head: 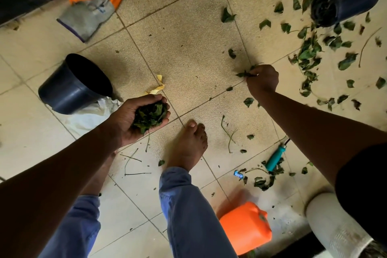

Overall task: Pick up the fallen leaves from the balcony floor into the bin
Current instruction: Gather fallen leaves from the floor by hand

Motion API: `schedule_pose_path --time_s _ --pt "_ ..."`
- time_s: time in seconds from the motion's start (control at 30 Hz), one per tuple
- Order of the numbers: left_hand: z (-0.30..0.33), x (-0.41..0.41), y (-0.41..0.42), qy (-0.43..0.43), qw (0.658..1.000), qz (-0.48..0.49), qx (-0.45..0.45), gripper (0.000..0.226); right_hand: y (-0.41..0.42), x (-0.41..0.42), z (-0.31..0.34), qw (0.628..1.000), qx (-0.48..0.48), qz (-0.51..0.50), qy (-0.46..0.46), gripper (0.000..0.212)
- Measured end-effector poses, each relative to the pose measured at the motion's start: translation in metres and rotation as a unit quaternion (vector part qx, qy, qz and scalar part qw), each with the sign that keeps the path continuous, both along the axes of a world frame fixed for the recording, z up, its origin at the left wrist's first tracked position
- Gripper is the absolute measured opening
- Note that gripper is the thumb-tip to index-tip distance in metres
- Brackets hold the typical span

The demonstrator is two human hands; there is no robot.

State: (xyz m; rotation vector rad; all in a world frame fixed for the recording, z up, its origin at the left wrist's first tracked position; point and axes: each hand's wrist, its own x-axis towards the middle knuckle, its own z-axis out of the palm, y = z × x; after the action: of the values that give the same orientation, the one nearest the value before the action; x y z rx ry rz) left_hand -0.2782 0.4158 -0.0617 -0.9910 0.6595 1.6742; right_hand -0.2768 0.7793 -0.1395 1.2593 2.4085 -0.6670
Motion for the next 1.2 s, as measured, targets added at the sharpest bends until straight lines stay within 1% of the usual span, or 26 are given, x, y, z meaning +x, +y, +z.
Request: schedule_pose_path --time_s 0.07,0.2,0.3,0.37,0.4,0.43,0.5,0.57,0.6,0.73,0.8,0.97,1.07,1.13,1.2 --pt "-0.001 0.003 -0.001 -0.001 1.000 -0.004 0.000 0.010 -0.004 -0.003 -0.002 1.000 0.023 0.009 -0.003 0.021" --pt "-0.003 0.008 -0.006 -0.004 1.000 -0.002 -0.004 0.010 -0.008 -0.012 0.002 0.999 0.041 0.029 -0.013 0.023" --pt "-0.005 0.010 -0.008 -0.004 1.000 -0.004 -0.011 0.011 -0.019 -0.025 0.012 0.993 0.022 0.106 0.040 0.017" --pt "-0.004 0.011 -0.009 -0.006 1.000 0.000 0.001 0.018 -0.028 -0.032 0.017 0.984 0.006 0.161 0.078 0.018" --pt "-0.004 0.011 -0.009 -0.006 1.000 0.001 0.005 0.024 -0.031 -0.035 0.017 0.979 0.000 0.182 0.088 0.024" --pt "-0.004 0.011 -0.009 -0.005 1.000 0.001 0.006 0.024 -0.033 -0.036 0.016 0.976 -0.006 0.198 0.090 0.033" --pt "-0.002 0.012 -0.007 -0.005 1.000 0.005 -0.003 0.013 -0.035 -0.040 0.011 0.974 -0.005 0.214 0.079 0.049" --pt "-0.002 0.011 -0.006 -0.009 1.000 0.014 -0.002 0.010 -0.036 -0.044 0.006 0.976 0.003 0.211 0.058 0.058" --pt "-0.002 0.011 -0.005 -0.008 1.000 0.017 0.003 0.010 -0.037 -0.046 0.003 0.976 0.010 0.210 0.048 0.056" --pt "-0.005 0.011 -0.008 -0.004 1.000 0.016 0.005 0.010 -0.045 -0.044 -0.007 0.976 0.042 0.209 0.034 0.030" --pt "-0.005 0.010 -0.008 -0.003 1.000 0.012 0.005 0.011 -0.048 -0.046 -0.009 0.978 0.057 0.198 0.024 0.025" --pt "-0.005 0.013 -0.008 -0.004 1.000 0.005 0.004 0.011 -0.038 -0.047 -0.004 0.992 0.037 0.121 0.018 0.022" --pt "-0.003 0.014 -0.006 -0.012 1.000 0.012 0.003 0.011 -0.036 -0.027 0.004 0.996 0.011 0.080 0.042 0.025" --pt "-0.001 0.016 -0.003 -0.007 1.000 0.009 0.003 0.013 -0.039 -0.006 0.008 0.994 0.001 0.096 0.045 0.028" --pt "0.000 0.017 0.000 -0.006 1.000 0.000 0.002 0.013 -0.044 0.016 0.007 0.989 -0.006 0.146 0.030 0.027"
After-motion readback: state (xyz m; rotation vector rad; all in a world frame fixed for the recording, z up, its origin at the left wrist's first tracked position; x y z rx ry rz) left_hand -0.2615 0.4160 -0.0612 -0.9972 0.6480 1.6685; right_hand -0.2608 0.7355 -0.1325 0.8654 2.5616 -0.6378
